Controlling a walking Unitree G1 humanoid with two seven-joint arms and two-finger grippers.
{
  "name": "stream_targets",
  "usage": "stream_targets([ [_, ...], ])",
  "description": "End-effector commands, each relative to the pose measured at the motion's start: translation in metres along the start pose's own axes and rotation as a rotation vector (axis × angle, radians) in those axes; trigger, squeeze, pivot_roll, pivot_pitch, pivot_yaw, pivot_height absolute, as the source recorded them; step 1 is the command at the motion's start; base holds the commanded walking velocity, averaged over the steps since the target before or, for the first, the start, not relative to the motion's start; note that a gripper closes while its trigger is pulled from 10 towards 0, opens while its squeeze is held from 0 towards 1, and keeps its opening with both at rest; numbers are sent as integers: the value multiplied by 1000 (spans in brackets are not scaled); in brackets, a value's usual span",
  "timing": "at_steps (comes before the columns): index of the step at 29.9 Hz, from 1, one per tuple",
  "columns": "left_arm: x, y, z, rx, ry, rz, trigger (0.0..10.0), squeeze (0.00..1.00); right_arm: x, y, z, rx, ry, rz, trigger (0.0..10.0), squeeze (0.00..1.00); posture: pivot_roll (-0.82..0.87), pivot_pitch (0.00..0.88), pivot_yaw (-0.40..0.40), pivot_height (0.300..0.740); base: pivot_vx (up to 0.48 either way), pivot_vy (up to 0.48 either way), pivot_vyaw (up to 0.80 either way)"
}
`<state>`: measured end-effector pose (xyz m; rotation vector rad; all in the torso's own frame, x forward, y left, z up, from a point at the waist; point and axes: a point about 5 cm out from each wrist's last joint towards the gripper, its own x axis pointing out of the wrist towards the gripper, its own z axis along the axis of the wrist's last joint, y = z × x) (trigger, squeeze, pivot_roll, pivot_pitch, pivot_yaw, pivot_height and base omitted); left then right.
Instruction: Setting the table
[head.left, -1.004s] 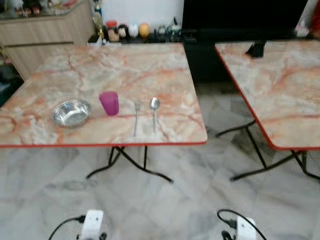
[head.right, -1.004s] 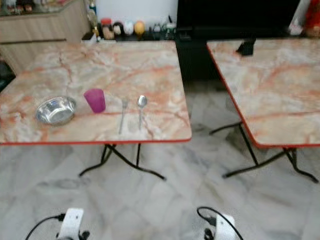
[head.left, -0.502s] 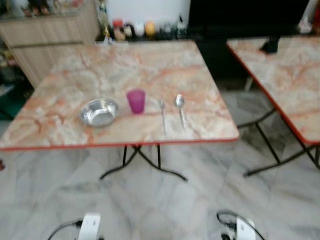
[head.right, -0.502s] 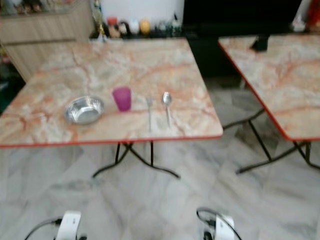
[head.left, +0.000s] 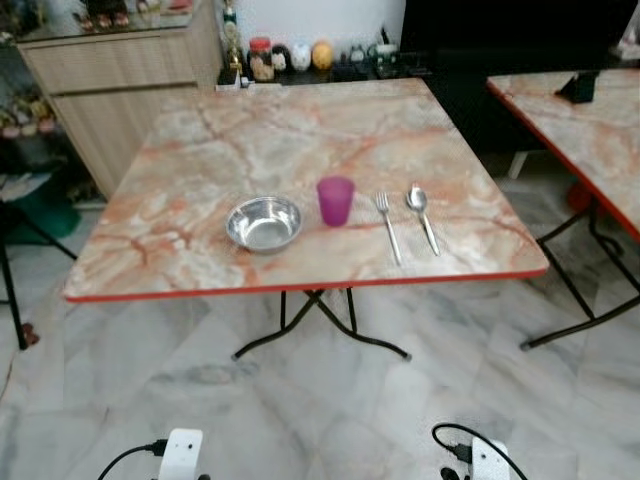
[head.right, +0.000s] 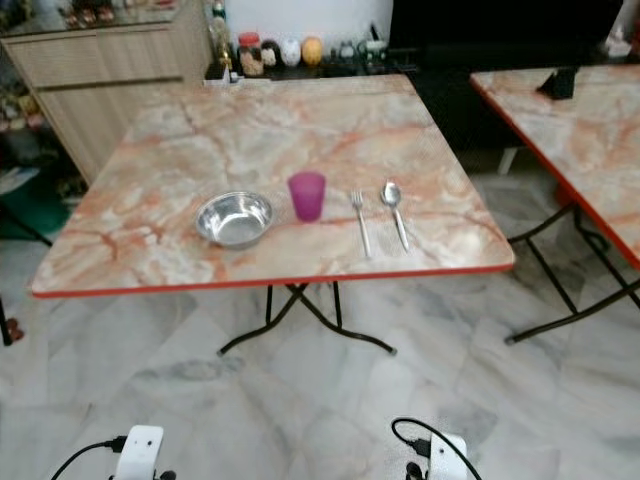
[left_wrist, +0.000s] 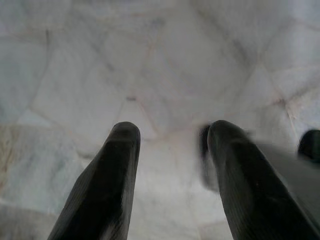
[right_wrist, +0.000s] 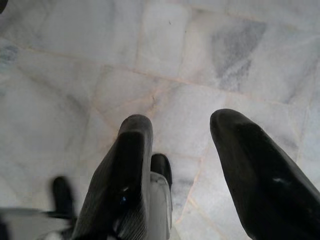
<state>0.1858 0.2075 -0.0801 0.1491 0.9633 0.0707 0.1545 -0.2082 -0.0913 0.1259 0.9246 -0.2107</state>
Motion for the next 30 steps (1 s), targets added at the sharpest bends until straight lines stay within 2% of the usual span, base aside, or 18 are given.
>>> stream_targets([
  [1,-2,8,-8,7,23,22,10000,0,1,9,2,-2,0,23,10000,0,-15,0,-8,740,0,0,0],
  [10,-1,8,-2,-6,-6,16,10000,0,1,8,1,-3,3,22,10000,0,-14,0,-10,740,0,0,0],
  [22,-1,6,-4,-16,3,8,10000,0,1,9,0,-7,4,28,10000,0,-12,0,-11,740,0,0,0],
  [26,-1,6,-2,-16,-3,6,10000,0,1,10,1,-24,2,32,10000,0,-13,0,-10,740,261,0,0],
  [30,0,5,0,-15,-9,5,10000,0,1,10,1,-32,-2,32,10000,0,-14,0,-10,740,0,0,647],
])
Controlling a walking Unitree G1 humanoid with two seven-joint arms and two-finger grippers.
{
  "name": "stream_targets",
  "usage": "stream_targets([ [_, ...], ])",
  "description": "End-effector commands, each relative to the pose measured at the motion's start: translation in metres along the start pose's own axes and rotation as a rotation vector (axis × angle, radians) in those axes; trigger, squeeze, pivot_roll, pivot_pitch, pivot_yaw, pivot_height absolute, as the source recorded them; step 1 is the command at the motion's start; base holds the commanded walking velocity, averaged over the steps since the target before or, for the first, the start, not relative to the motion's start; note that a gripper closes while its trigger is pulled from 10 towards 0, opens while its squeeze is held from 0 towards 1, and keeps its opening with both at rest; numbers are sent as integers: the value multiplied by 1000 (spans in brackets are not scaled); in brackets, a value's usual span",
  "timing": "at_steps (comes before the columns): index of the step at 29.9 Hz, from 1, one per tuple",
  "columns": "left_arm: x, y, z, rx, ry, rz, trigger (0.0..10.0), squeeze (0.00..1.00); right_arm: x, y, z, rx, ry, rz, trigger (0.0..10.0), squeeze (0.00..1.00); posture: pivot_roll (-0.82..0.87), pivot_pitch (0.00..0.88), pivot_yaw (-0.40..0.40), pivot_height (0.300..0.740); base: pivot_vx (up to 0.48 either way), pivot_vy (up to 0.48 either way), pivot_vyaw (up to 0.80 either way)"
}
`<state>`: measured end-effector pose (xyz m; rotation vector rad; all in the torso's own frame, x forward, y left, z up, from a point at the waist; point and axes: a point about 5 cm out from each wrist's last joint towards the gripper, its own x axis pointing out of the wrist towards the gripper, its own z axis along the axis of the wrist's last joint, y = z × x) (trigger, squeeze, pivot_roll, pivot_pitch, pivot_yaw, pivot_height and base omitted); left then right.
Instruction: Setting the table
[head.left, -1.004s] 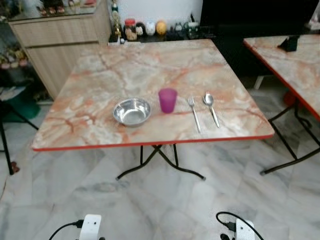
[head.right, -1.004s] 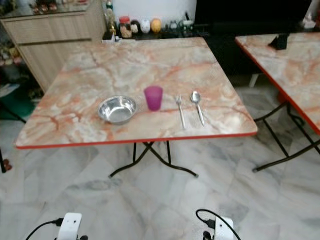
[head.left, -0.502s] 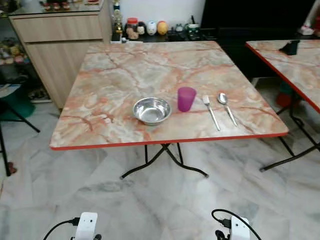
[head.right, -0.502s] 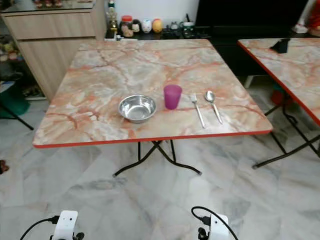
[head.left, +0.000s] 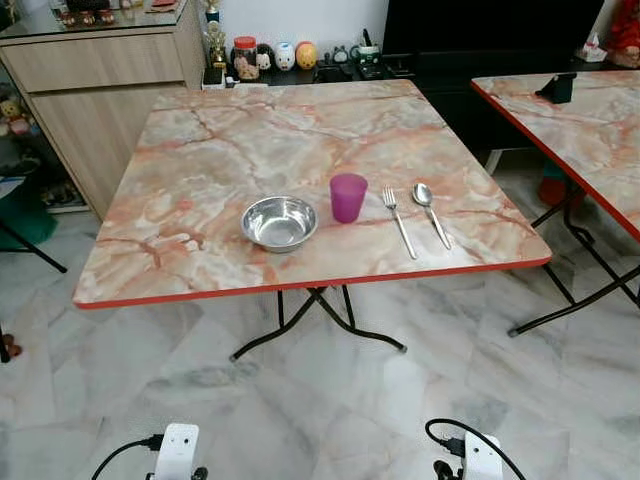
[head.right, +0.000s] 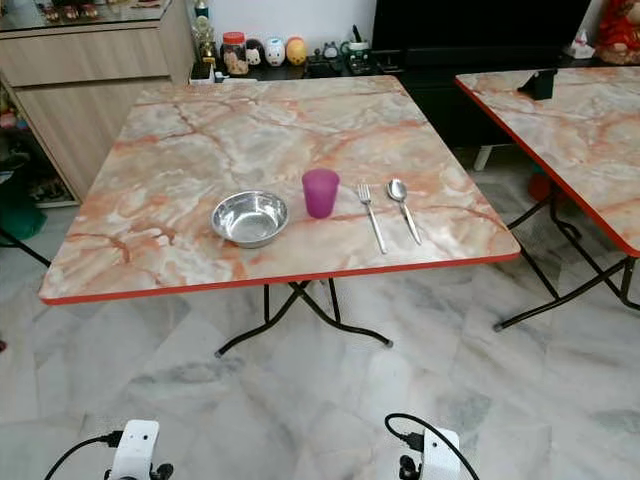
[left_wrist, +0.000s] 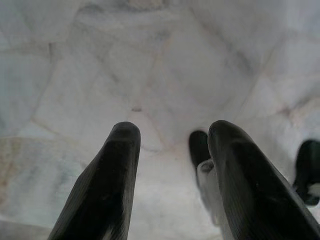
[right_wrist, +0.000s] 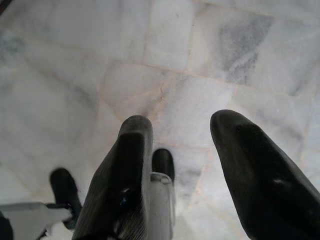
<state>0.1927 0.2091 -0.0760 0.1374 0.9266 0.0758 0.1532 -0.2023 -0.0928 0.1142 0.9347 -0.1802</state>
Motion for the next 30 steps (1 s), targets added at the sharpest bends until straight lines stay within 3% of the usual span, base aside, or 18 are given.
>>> stream_targets([
  [1,-1,3,-7,-1,26,3,10000,0,1,4,4,-7,-11,11,10000,0,-14,0,-10,740,0,0,656],
  [17,-1,1,-6,3,17,-3,10000,0,1,3,2,15,-1,5,10000,0,-12,0,-11,740,0,0,0],
  [30,-1,-1,-4,2,13,-7,10000,0,1,4,2,19,-2,8,10000,0,-12,0,-11,740,293,0,0],
])
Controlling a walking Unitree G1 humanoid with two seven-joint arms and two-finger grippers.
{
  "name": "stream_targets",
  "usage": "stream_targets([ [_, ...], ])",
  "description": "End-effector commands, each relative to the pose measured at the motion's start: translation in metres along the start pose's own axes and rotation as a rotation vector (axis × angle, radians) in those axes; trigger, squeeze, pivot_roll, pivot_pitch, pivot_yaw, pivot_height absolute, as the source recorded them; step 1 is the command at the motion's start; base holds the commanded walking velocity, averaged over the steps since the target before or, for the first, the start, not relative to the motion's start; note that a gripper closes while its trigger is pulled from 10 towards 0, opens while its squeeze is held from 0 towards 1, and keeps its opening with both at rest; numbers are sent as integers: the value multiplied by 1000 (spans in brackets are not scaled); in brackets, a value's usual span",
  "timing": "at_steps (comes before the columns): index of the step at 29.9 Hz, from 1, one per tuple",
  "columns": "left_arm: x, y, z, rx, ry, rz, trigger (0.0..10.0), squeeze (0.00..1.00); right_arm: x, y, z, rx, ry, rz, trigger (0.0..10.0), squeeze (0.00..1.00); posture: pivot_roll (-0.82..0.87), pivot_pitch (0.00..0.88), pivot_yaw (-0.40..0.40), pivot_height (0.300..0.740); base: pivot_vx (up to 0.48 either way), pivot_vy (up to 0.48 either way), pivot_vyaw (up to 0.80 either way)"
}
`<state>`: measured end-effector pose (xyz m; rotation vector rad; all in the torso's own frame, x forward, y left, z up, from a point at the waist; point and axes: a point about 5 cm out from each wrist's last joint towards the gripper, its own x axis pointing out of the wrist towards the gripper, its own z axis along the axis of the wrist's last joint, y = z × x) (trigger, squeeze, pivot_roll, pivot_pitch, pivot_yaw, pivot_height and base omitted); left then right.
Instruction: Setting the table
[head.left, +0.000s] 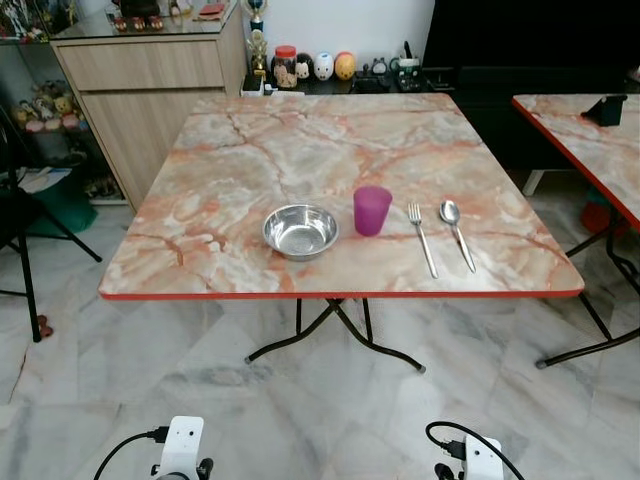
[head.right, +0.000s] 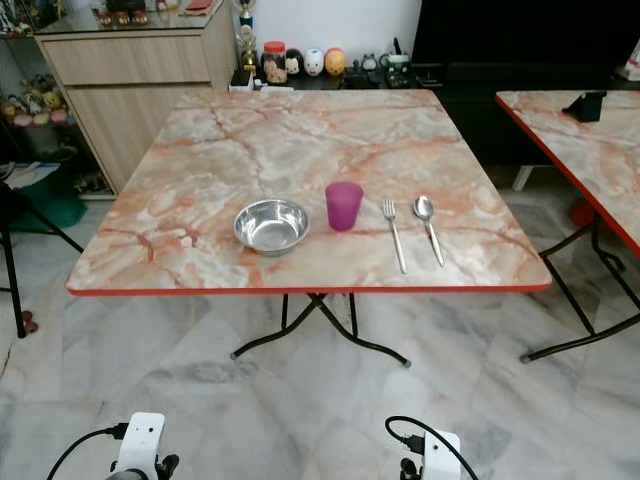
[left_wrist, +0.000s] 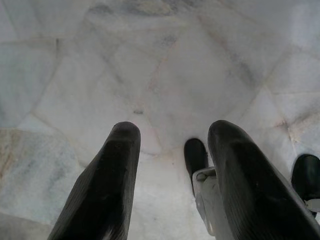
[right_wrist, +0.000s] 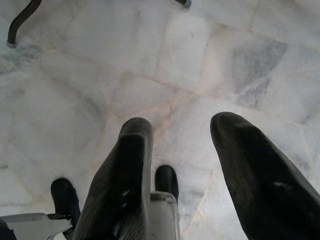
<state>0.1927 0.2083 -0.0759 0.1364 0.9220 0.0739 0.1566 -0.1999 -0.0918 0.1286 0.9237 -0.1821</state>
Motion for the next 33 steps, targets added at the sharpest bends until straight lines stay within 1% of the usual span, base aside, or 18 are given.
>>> stream_targets([
  [1,-1,0,-5,2,18,-5,10000,0,0,1,-1,5,7,3,10000,0,-12,0,-11,740,311,0,0],
  [10,-1,0,-4,1,16,-7,10000,0,0,0,-1,3,7,3,10000,0,-11,0,-12,740,314,0,0],
  [27,-1,2,-3,-7,-2,-3,10000,0,0,1,0,0,6,6,10000,0,-8,0,-12,740,0,0,0],
  [30,-2,6,-5,-7,-6,10,10000,0,0,2,0,0,4,8,10000,0,-8,0,-12,740,0,0,0],
  [33,-3,12,-8,-26,-11,38,10000,0,0,3,0,0,3,11,10000,0,-8,0,-12,740,0,0,0],
])
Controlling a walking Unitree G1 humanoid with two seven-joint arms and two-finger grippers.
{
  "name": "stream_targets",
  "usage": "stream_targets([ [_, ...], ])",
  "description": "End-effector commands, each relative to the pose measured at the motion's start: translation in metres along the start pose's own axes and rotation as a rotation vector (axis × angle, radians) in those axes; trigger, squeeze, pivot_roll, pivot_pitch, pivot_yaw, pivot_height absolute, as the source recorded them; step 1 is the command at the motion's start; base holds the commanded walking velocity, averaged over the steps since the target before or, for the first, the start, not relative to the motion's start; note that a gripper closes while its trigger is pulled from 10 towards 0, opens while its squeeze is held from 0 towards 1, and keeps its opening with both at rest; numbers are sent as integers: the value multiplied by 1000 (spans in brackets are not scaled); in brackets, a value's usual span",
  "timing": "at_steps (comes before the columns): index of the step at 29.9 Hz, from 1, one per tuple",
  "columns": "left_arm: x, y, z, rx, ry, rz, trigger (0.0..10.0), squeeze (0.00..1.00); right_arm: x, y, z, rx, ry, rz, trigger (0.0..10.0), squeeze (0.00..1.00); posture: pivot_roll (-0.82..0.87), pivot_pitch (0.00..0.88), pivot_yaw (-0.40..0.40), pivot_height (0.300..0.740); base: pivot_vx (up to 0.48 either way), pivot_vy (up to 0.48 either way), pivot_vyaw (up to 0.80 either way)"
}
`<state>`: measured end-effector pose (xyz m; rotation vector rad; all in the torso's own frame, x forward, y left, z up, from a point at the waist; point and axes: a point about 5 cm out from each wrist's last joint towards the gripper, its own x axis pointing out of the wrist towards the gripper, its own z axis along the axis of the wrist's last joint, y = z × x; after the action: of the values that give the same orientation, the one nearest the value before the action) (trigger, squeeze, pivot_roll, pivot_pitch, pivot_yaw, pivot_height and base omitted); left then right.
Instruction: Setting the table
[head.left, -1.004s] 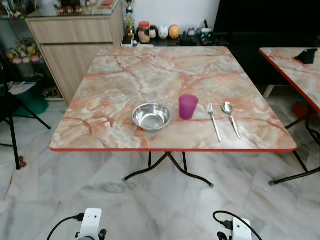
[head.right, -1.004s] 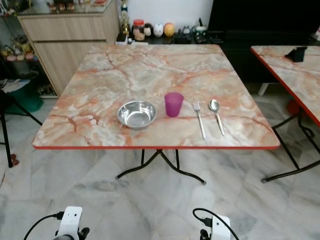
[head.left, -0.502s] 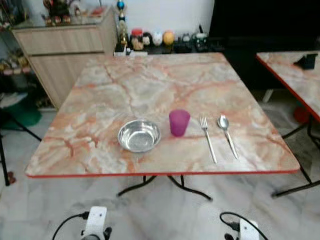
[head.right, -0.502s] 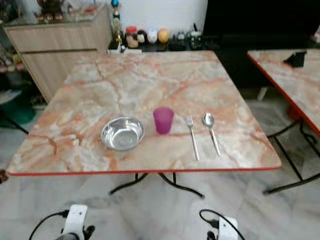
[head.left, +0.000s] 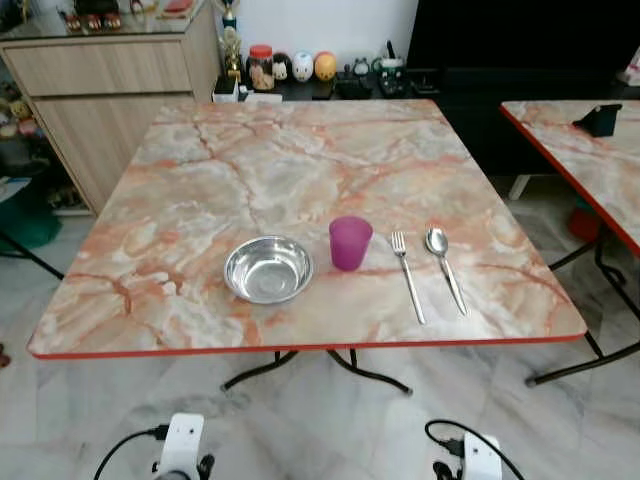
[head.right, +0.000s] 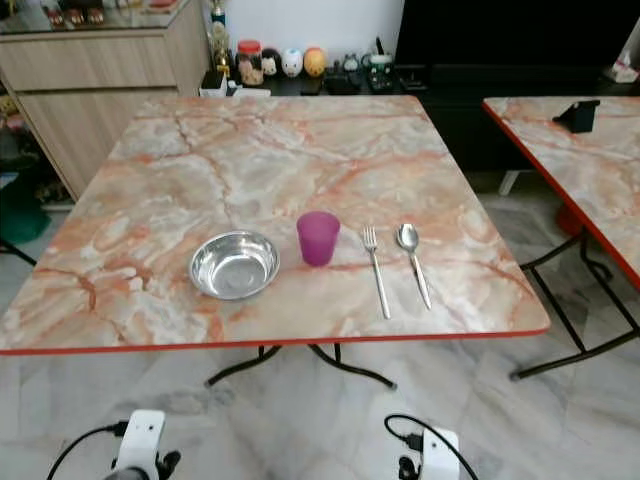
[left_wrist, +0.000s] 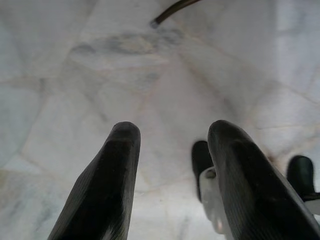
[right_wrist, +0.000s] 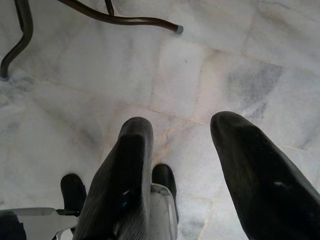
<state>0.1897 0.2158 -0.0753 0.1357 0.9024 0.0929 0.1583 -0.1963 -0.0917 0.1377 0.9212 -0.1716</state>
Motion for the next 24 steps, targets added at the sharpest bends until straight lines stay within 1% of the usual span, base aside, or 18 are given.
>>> stream_targets([
  [1,-2,7,-5,-20,1,31,10000,0,0,-1,0,-3,4,-2,10000,0,-4,0,-9,740,0,0,0],
  [2,-2,13,-4,-36,-22,57,10000,0,0,-1,-1,-2,4,-2,10000,0,-2,0,-9,740,0,0,0],
  [4,-3,15,-4,-43,-32,67,10000,0,0,-1,-1,-2,4,-3,10000,0,-2,0,-9,740,0,0,0],
  [5,-4,26,0,-70,-84,116,10000,0,0,-1,-1,-3,6,-3,10000,0,3,0,-9,740,0,0,0],
  [6,-4,26,0,-70,-84,116,10000,0,0,-1,-1,-3,6,-3,10000,0,3,0,-9,740,0,0,0],
  [7,-6,34,3,-92,-132,149,10000,0,0,-2,-1,-4,7,-4,10000,0,7,0,-9,740,0,0,0],
  [9,-8,40,5,-103,-165,166,10000,0,-1,-2,-2,-6,8,-3,10000,0,10,0,-9,740,0,0,0],
  [10,-10,46,7,-109,-208,180,10000,0,-1,-2,-2,-7,9,-2,10000,0,13,0,-9,740,0,0,0],
  [11,-11,49,7,-108,-229,185,10000,0,-1,-2,-2,-8,10,-2,10000,0,21,0,-10,740,0,0,0],
  [13,-15,55,8,-76,-272,196,10000,0,-1,-2,-3,-12,12,0,10000,0,25,0,-10,740,0,0,0],
  [15,-17,58,8,-65,-288,202,10000,0,-1,-2,-3,-14,13,1,10000,0,25,0,-10,740,0,0,0],
  [16,-22,70,5,-77,-324,237,10000,0,-1,-2,-3,-16,13,4,10000,0,26,0,-8,740,0,0,0],
  [17,-25,75,4,-84,-340,251,10000,0,-1,-2,-3,-16,13,5,10000,0,26,0,-8,740,0,0,0],
  [18,-29,80,3,-76,-376,266,10000,0,-1,-2,-4,-17,14,5,10000,0,28,0,-7,740,0,0,0],
  [20,-35,86,3,-65,-422,279,10000,0,-1,-3,-4,-18,15,5,10000,0,33,0,-7,740,0,0,0],
  [21,-41,92,1,-72,-456,306,10000,0,-1,-4,-5,-19,17,4,10000,0,39,0,-8,740,0,0,0],
  [24,-54,103,-2,-84,-514,379,10000,0,-2,-5,-6,-24,23,3,10000,0,46,0,-11,740,0,0,0],
])
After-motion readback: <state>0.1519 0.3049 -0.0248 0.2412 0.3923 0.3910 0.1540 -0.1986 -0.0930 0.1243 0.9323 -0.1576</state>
